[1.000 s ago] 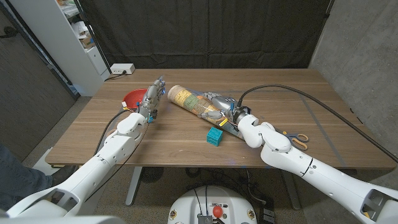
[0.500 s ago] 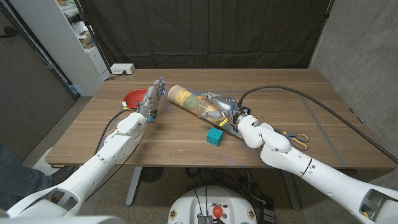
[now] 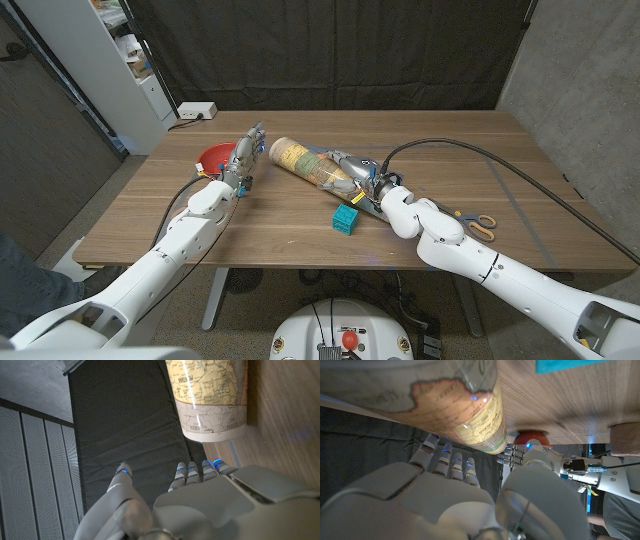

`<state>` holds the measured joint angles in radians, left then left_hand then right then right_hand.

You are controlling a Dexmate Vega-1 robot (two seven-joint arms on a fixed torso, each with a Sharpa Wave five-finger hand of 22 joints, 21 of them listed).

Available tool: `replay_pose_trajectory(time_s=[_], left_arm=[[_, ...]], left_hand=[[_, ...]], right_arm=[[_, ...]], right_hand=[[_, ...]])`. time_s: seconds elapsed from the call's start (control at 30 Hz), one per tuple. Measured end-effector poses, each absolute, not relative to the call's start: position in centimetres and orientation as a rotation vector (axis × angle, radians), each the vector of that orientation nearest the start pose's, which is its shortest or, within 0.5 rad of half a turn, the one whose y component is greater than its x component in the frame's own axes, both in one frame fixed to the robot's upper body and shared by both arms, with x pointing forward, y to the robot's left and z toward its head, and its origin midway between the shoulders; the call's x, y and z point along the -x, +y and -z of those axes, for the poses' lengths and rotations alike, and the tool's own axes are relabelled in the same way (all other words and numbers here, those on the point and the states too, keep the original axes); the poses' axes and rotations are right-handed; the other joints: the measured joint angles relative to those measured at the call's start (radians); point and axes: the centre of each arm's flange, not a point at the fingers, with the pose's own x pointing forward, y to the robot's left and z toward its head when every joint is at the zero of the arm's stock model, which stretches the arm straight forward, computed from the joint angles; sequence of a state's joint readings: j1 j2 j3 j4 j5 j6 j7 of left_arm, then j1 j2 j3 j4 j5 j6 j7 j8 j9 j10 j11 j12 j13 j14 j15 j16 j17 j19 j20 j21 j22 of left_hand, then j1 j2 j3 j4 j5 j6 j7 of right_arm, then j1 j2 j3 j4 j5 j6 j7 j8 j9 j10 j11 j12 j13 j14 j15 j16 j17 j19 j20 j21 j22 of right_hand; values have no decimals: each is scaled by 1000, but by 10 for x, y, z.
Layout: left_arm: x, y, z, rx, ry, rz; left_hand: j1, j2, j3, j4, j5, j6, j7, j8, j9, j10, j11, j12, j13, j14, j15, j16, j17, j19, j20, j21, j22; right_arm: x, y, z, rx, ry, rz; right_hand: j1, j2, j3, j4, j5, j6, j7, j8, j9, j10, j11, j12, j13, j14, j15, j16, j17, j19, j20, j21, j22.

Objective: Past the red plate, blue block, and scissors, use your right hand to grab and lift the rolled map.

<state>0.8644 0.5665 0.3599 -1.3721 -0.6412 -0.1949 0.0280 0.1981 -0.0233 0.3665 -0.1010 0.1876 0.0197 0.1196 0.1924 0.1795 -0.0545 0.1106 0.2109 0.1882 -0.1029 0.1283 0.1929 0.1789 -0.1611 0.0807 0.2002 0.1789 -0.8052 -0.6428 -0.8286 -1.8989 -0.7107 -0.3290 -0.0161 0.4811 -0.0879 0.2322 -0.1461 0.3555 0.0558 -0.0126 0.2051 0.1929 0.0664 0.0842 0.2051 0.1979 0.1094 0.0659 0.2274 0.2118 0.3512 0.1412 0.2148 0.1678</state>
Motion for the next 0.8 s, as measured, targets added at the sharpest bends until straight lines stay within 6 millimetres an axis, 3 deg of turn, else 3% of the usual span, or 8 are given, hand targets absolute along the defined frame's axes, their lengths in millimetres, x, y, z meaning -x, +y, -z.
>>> replay_pose_trajectory(time_s=[0.47,0.8], left_arm=[[-648,304,28,-1,-532,162],[-648,304,31,2,-529,161]], left_hand=[[0,0,-3,-3,0,0,0,0,0,4,4,0,0,5,5,0,0,0,0,0,0],[-4,4,-3,-3,0,6,-6,0,0,4,4,0,0,5,5,0,0,-4,7,0,0]], right_arm=[[-561,-82,46,1443,-712,-143],[-563,-83,49,1477,-703,-135]], right_hand=[[11,1,3,-3,8,16,-9,0,0,2,-2,0,0,0,0,0,0,0,0,-4,0],[52,11,14,-14,19,21,-14,0,0,7,-7,0,0,0,0,0,0,0,0,-8,0]])
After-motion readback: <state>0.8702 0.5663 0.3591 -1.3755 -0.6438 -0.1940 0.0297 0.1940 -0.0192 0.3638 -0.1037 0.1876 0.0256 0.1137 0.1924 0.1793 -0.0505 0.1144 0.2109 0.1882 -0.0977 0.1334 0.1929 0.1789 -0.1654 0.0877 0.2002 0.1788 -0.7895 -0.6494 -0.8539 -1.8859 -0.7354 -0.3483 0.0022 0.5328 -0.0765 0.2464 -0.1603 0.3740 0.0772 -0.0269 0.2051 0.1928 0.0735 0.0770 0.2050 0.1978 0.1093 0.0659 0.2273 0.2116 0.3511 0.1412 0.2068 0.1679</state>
